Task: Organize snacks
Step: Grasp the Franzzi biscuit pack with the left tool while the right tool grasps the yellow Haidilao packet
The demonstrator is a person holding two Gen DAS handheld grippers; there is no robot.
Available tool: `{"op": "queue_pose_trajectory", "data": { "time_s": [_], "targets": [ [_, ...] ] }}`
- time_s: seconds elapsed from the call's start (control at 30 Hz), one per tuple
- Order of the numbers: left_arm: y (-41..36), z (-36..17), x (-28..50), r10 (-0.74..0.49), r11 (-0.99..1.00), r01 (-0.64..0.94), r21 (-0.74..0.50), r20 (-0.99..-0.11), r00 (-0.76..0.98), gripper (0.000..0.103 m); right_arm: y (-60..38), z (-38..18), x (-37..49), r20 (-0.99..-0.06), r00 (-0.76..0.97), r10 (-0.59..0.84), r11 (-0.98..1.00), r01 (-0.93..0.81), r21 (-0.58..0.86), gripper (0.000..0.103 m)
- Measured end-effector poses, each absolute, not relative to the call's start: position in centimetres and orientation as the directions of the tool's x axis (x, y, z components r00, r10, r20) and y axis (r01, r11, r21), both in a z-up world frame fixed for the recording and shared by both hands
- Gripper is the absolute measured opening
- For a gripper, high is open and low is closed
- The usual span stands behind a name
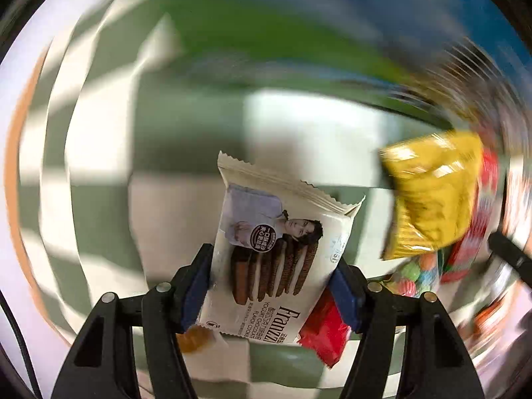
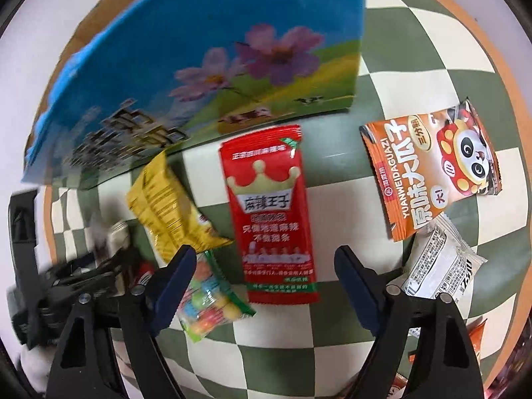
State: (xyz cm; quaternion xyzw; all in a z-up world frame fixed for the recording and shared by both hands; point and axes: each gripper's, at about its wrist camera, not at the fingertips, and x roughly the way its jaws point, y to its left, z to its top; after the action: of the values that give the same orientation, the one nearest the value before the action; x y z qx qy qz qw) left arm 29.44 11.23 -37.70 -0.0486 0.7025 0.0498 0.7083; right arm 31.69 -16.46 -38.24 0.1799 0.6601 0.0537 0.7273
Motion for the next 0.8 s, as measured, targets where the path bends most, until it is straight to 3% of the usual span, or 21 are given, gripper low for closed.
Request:
{"op": "queue_pose_trajectory", "data": {
  "time_s": [0.1, 0.17, 0.33, 0.53, 0.63, 0.67, 0.8],
  "targets": [
    [15.0, -38.9, 27.4, -0.110, 0.940, -0.327, -0.100, -0.994, -0.011, 0.063, -15.2, -38.1, 31.7, -0.936, 0.134, 0.326, 0.931, 0.126, 0.342, 0.084],
    [15.8, -39.6, 26.6, -0.132, 0.925, -0.362, -0.117, -0.991, -0.019, 0.063, -13.7, -38.0, 31.7, -0.931, 0.137, 0.338, 0.932, 0.090, 0.351, 0.084],
    [16.0, -40.3, 26.0, -0.134, 0.931, -0.345, -0.119, -0.991, -0.021, 0.064, -8.7, -37.4, 33.0, -0.934, 0.154, 0.324, 0.945, -0.004, 0.327, 0.084],
    [14.5, -40.2, 26.8, -0.097, 0.955, -0.285, -0.082, -0.995, -0.038, 0.064, -3.3, -39.5, 34.7, -0.977, 0.111, 0.182, 0.980, -0.107, 0.170, 0.084],
    [13.8, -40.1, 26.7, -0.075, 0.964, -0.259, -0.064, -0.997, -0.034, 0.064, -2.4, -39.8, 34.7, -0.985, 0.129, 0.116, 0.985, -0.139, 0.098, 0.068],
    [13.4, -39.9, 26.6, -0.063, 0.967, -0.248, -0.054, -0.998, -0.028, 0.060, -2.4, -39.8, 34.6, -0.985, 0.133, 0.113, 0.985, -0.143, 0.093, 0.061],
    [12.6, -38.2, 26.2, -0.049, 0.968, -0.244, -0.052, -0.999, 0.022, 0.057, -3.2, -38.8, 34.0, -0.983, 0.137, 0.122, 0.985, -0.141, 0.102, 0.055]
  ]
}}
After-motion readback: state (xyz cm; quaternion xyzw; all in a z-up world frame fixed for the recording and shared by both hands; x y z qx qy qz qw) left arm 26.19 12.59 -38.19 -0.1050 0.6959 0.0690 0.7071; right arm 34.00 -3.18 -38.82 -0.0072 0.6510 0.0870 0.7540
